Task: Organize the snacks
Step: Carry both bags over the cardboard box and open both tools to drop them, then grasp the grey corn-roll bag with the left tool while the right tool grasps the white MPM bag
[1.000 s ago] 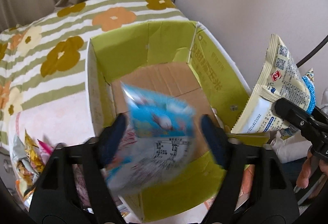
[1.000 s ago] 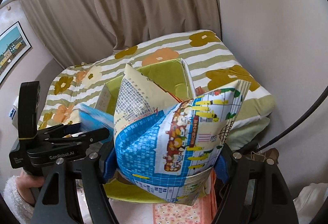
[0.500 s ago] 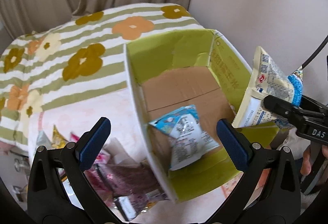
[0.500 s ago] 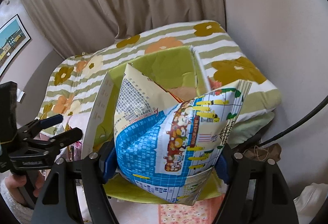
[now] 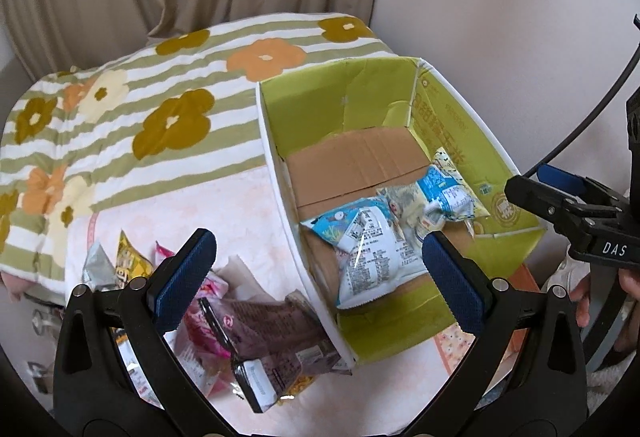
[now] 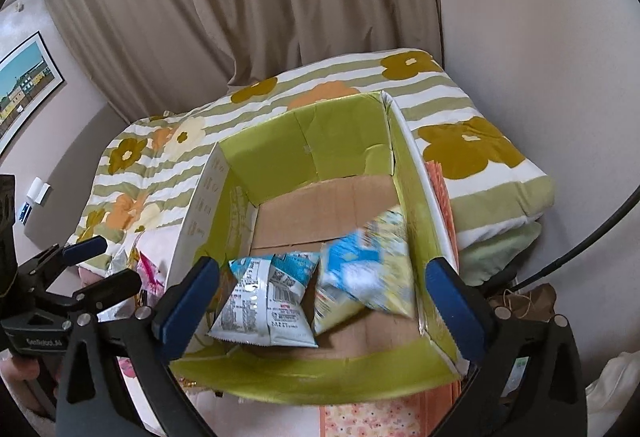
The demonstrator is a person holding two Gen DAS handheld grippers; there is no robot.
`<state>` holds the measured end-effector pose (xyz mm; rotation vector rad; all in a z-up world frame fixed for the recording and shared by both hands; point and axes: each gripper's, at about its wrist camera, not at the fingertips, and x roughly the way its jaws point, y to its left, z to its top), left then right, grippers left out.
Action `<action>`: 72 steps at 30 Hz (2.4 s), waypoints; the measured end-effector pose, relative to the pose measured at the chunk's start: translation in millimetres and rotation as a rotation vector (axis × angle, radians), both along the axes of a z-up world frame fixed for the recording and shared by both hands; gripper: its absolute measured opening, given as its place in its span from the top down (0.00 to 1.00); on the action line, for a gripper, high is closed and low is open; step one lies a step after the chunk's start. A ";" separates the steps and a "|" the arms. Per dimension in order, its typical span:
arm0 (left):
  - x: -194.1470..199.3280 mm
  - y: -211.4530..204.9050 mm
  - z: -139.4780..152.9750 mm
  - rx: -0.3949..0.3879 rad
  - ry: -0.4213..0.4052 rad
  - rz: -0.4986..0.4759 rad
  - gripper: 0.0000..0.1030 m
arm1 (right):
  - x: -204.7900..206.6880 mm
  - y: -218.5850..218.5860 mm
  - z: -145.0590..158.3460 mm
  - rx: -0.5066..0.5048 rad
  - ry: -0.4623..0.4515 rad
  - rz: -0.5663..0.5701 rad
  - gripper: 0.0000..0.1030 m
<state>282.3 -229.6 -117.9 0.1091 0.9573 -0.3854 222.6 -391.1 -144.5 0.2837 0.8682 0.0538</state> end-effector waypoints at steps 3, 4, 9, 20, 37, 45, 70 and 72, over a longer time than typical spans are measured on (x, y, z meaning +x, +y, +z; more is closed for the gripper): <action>-5.8 -0.6 4.0 0.000 -0.012 0.006 0.01 | -6.5 0.2 7.0 -0.001 -0.011 0.013 0.01; -8.2 -0.2 6.6 0.000 -0.020 0.009 0.01 | -8.9 0.8 10.2 0.001 -0.013 0.026 0.01; -28.5 8.8 24.0 -0.014 -0.068 0.049 0.01 | -19.3 4.2 23.1 -0.005 -0.045 0.067 0.01; -102.3 79.8 55.2 0.005 -0.160 0.260 0.01 | -47.7 33.7 50.0 0.040 -0.150 0.234 0.01; -121.6 216.4 3.5 -0.015 -0.039 0.390 0.01 | -52.9 153.1 20.9 0.076 -0.113 0.368 0.01; -91.2 280.5 -18.1 -0.073 0.032 0.340 0.01 | -39.2 237.6 -5.7 0.074 -0.061 0.422 0.01; 77.2 324.4 -152.5 -0.322 0.413 0.327 0.16 | 15.7 325.4 -90.0 -0.066 0.104 0.500 0.05; 83.8 320.2 -163.1 -0.325 0.451 0.333 0.22 | 17.5 328.4 -93.3 -0.095 0.104 0.522 0.07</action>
